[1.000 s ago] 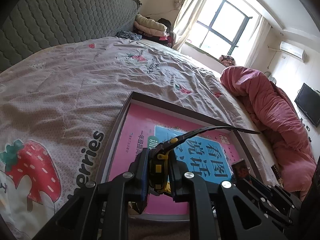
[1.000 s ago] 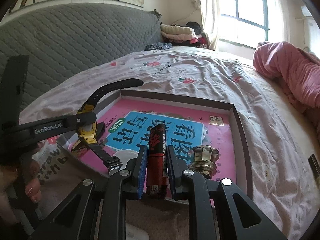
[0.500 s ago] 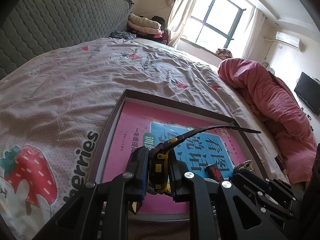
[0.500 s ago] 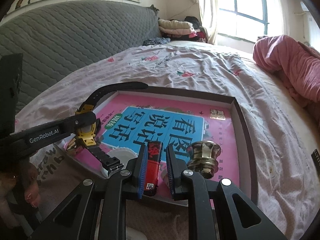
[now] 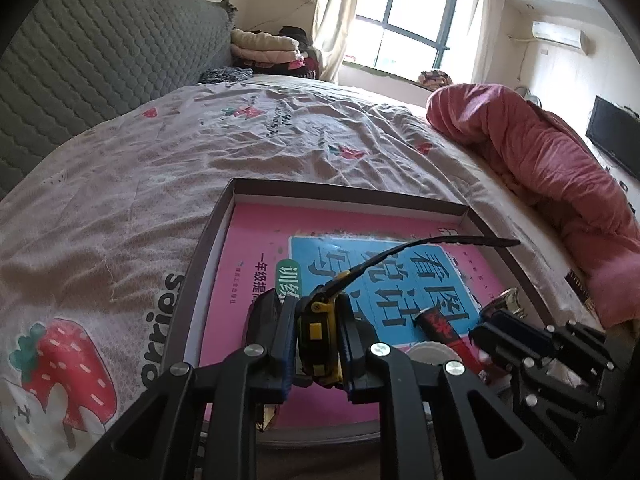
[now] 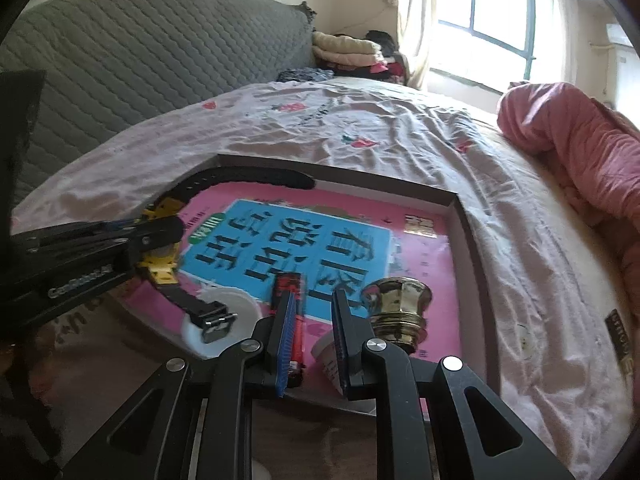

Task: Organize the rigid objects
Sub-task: 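Lower the red tube into the box and open the right tool while the left lowers the watch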

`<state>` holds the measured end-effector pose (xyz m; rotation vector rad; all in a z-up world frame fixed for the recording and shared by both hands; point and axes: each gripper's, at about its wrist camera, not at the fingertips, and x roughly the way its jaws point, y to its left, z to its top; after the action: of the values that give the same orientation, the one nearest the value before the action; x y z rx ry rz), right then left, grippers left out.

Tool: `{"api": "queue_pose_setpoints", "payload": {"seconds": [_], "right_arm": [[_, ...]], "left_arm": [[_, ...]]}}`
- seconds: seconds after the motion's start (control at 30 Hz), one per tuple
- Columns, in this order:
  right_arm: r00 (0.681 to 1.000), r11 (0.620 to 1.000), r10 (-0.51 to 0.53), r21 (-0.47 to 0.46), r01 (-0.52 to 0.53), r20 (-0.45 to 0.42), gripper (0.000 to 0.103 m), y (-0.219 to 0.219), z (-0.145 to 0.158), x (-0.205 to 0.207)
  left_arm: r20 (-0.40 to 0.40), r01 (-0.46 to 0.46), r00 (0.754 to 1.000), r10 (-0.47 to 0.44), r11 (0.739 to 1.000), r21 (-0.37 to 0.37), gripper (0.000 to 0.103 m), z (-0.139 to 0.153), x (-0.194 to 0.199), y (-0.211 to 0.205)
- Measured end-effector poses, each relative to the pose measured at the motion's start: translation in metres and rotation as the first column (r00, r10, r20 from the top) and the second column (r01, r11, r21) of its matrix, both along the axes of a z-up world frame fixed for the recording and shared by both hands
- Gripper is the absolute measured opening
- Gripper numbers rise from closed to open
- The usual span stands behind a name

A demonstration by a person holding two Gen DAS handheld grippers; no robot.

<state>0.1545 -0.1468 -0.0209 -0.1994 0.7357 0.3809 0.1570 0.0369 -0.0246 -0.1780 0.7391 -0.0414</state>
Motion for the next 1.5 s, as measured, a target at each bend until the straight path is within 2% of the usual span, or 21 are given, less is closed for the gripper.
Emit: {"api": "queue_pose_setpoints", "payload": {"seconds": [0.1, 0.47, 0.67, 0.87, 1.2, 1.5], "right_arm": [[1.000, 1.000, -0.021, 0.014, 0.021, -0.014, 0.019, -0.007, -0.001, 0.003], [0.999, 0.996, -0.030, 0.079, 0.032, -0.026, 0.019, -0.018, 0.005, 0.004], [0.999, 0.997, -0.019, 0.067, 0.021, -0.030, 0.019, -0.015, 0.004, 0.003], [0.999, 0.998, -0.017, 0.063, 0.018, -0.027, 0.025, -0.014, 0.003, 0.002], [0.999, 0.997, -0.028, 0.070, 0.030, -0.023, 0.025, -0.019, 0.004, 0.002], [0.999, 0.996, -0.032, 0.078, 0.034, -0.022, 0.027, -0.021, 0.005, 0.003]], "left_arm": [[-0.006, 0.015, 1.000, -0.015, 0.999, 0.034, 0.020, -0.001, 0.000, -0.005], [-0.079, 0.089, 0.993, -0.084, 0.995, 0.054, 0.021, -0.015, 0.006, -0.020], [-0.086, 0.100, 0.992, -0.094, 0.993, 0.064, 0.022, -0.016, 0.006, -0.021], [-0.095, 0.102, 0.991, -0.094, 0.991, 0.084, 0.023, -0.015, 0.007, -0.022], [-0.121, 0.103, 0.989, -0.089, 0.988, 0.118, 0.025, -0.014, 0.007, -0.020], [-0.106, 0.070, 0.992, -0.063, 0.995, 0.070, 0.027, -0.010, 0.004, -0.011]]}}
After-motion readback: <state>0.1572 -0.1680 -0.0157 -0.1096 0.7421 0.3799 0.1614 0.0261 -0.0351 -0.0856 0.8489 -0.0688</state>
